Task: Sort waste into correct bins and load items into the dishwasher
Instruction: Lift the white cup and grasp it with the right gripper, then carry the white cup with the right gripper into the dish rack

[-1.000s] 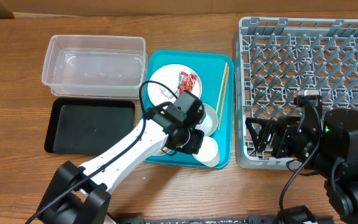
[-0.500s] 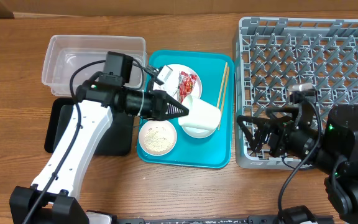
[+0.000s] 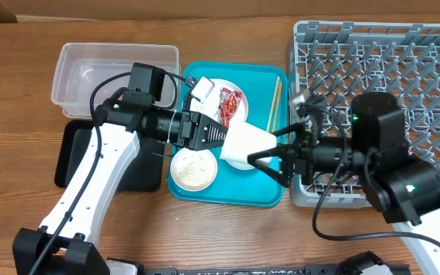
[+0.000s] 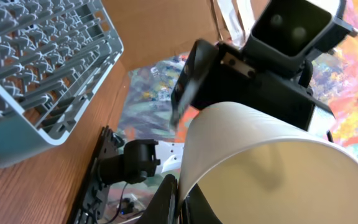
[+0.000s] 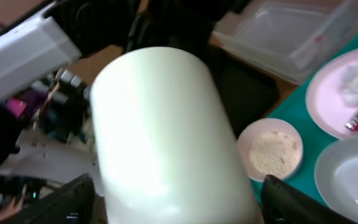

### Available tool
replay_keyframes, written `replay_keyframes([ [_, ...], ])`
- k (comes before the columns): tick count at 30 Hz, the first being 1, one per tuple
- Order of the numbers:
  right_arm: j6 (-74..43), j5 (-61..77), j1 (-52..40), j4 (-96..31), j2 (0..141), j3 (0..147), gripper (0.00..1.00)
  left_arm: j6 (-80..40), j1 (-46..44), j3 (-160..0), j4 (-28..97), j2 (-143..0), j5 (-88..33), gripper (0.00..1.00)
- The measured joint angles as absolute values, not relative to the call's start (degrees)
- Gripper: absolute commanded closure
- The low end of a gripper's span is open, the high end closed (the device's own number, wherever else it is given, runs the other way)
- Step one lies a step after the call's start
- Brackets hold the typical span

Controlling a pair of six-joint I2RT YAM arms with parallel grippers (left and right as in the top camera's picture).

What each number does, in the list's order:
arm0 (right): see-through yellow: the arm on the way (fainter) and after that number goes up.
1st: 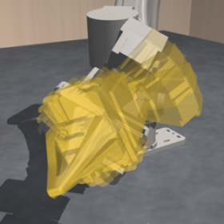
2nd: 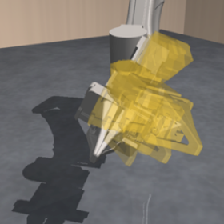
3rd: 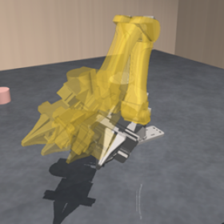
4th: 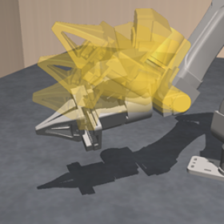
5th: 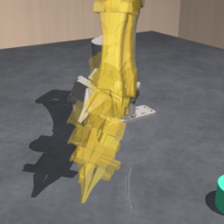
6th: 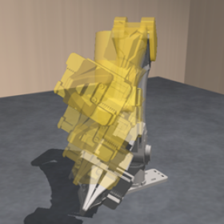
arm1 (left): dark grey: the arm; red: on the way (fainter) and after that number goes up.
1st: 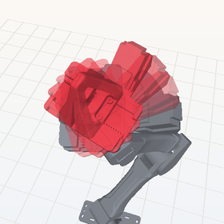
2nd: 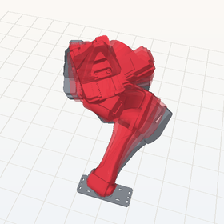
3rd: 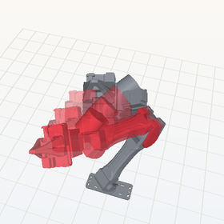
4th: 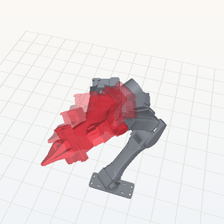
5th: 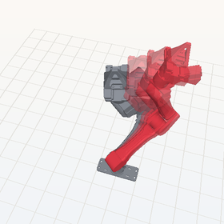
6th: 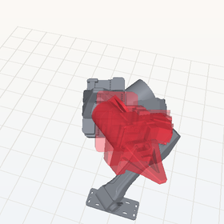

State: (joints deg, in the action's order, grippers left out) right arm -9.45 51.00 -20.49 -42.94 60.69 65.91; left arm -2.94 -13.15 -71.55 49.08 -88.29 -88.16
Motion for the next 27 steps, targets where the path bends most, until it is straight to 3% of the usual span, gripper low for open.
replay_keyframes([
  [5, -9.0, 51.5, -22.2, -40.4, 60.9, 65.9, 0.16, -2.8, -13.1, -71.5, 48.8, -88.3, -89.6, 0.96],
  [10, -9.1, 51.2, -22.2, -39.4, 60.9, 65.9, 0.33, -2.8, -13.1, -71.5, 48.8, -88.3, -89.6, 0.96],
  [11, -9.1, 51.0, -22.2, -39.3, 60.9, 65.9, 0.4, -2.8, -13.1, -71.5, 48.8, -88.3, -89.6, 0.95],
  [13, -9.3, 50.9, -22.2, -39.1, 60.9, 65.9, 0.42, -2.7, -13.1, -71.5, 48.8, -88.3, -89.6, 0.79],
  [14, -9.5, 51.0, -22.2, -39.1, 60.9, 65.9, 0.42, -2.9, -13.1, -71.6, 48.7, -88.3, -89.6, 0.51],
  [15, -9.0, 51.2, -22.2, -39.0, 60.9, 65.9, 0.42, -2.8, -13.1, -71.6, 48.7, -88.3, -89.6, 0.37],
  [16, -9.0, 51.4, -22.3, -39.1, 60.9, 65.9, 0.42, -2.5, -13.1, -71.6, 48.7, -88.3, -89.5, 0.32],
  [21, -8.9, 48.4, -21.0, -42.9, 59.1, 65.9, 0.42, -2.6, -13.1, -71.6, 48.8, -88.3, -89.4, 0.28],
  [27, -9.2, 38.4, -12.2, -53.7, 50.6, 66.0, 0.42, -3.0, -13.1, -71.6, 50.3, -88.3, -81.4, 0.28],
])
